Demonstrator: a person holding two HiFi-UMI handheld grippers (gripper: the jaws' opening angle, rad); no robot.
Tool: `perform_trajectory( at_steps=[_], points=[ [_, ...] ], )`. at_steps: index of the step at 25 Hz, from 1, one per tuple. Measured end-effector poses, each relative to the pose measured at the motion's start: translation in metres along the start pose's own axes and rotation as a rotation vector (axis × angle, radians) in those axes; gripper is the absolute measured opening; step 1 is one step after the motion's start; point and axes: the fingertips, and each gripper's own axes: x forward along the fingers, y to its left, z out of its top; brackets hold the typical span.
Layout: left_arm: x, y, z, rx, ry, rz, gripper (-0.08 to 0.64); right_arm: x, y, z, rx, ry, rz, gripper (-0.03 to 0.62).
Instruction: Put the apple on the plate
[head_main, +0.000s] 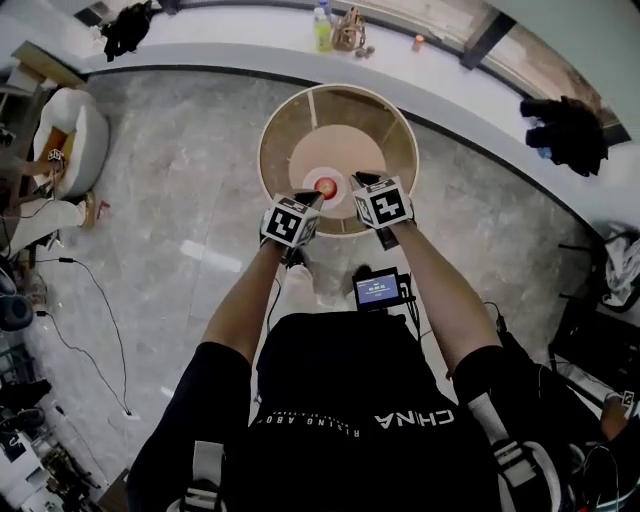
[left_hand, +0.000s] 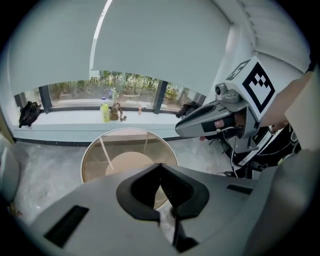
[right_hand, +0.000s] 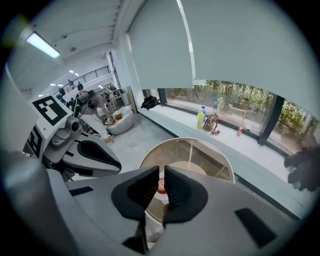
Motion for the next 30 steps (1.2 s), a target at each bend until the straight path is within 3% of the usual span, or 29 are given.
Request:
perform_trajectory(
  at_steps=[8, 14, 23, 27, 30],
  points=[
    [-0.014, 0.003, -0.002, 0.011, -0.008, 0.010, 0.017, -0.030, -0.002, 0.002, 0.019, -0.019, 0.031, 0.029],
    [-0.023, 0.004, 0.019, 0.026, -0.029, 0.049, 0.017, -0.048, -0.015, 0.010, 0.024, -0.039, 0.006, 0.029],
    [-0.014, -0.054, 0.006, -0.001, -0.007, 0.166, 0.017, -0.085, -0.037, -0.050, 0.021, -0.012, 0.086, 0.029],
    [-0.018, -0.087, -0.022, -0.024, 0.011, 0.180, 0.017, -0.091, -0.031, -0.086, 0.025, 0.024, 0.091, 0.029],
    [-0.032, -0.101, -0.054, 0.009, 0.046, 0.174, 0.017, -0.097, -0.004, -0.099, 0.024, 0.025, 0.095, 0.029]
  ],
)
